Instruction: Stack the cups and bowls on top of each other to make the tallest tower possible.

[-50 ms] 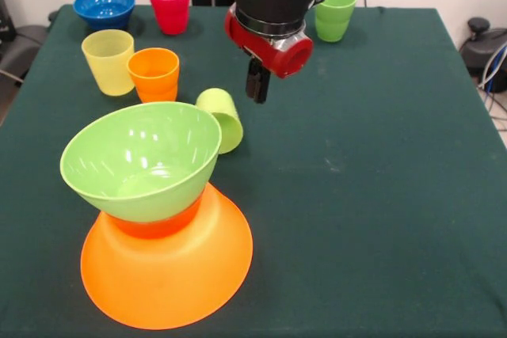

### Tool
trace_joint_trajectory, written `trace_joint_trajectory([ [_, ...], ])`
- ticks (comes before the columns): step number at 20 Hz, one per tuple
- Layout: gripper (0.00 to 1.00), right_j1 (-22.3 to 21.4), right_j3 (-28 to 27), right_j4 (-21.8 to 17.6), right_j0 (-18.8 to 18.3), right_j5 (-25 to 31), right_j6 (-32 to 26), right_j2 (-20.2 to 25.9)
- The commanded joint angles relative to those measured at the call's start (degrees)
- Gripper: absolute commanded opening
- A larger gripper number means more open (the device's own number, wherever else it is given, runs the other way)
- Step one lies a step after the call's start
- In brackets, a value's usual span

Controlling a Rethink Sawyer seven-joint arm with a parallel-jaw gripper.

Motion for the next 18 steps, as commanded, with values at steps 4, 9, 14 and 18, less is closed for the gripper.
trace_joint_trajectory([
  [4,0.0,-1.04,-1.08,-1.6,-3.92,8.47,-0.47,2.39],
  [9,0.0,0.02,-1.8,-3.41,-8.78,7.0,-5.47,4.25],
  [14,0.0,0.08,-1.05,-5.42,-12.9,5.62,-9.26,6.06],
  [18,0.0,0.07,-0.15,-6.75,-15.03,4.09,-10.43,7.24],
])
